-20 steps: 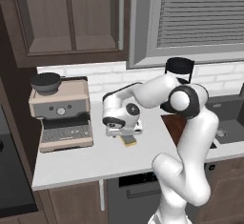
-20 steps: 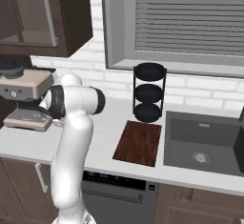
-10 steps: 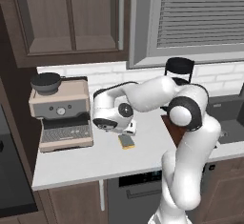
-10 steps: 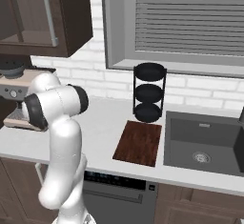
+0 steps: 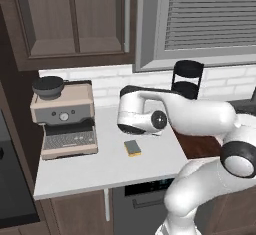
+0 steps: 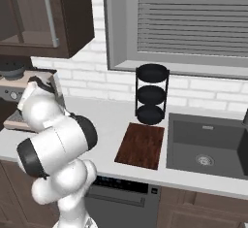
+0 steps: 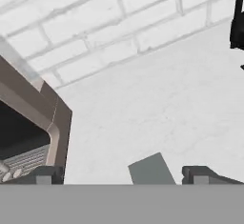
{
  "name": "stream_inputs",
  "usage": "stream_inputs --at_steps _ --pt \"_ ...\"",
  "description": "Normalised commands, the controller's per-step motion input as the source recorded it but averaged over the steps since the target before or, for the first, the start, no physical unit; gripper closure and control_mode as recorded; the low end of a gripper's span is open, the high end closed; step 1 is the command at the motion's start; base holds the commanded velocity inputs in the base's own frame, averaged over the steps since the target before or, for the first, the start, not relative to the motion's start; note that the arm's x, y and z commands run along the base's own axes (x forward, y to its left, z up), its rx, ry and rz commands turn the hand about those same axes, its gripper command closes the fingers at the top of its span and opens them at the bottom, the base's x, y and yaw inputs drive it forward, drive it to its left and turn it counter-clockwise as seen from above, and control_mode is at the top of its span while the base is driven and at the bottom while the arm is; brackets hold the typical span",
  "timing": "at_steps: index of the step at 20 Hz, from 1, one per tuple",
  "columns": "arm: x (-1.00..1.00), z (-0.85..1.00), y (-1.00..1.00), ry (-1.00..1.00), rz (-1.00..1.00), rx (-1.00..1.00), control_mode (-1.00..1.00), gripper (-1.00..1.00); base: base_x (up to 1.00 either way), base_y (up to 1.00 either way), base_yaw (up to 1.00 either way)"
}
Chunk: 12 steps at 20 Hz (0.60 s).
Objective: Pick up the sponge from the counter and clean the cutting board by briefly scrubbing or pressing down on the cutting board. Once finished, release the sponge.
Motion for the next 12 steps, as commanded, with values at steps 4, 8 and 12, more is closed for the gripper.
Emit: stream_inputs --at_steps 4,8,12 --pt "-0.86 1.00 -0.70 -0.26 -0.05 0.00 -1.00 -1.00 0.00 0.00 0.00" --pt "-0.72 1.00 -0.57 -0.08 -0.09 0.00 -1.00 -1.00 0.00 0.00 0.00" --pt "-0.56 1.00 -0.55 0.00 -0.07 0.01 -1.00 -1.00 0.00 0.00 0.00"
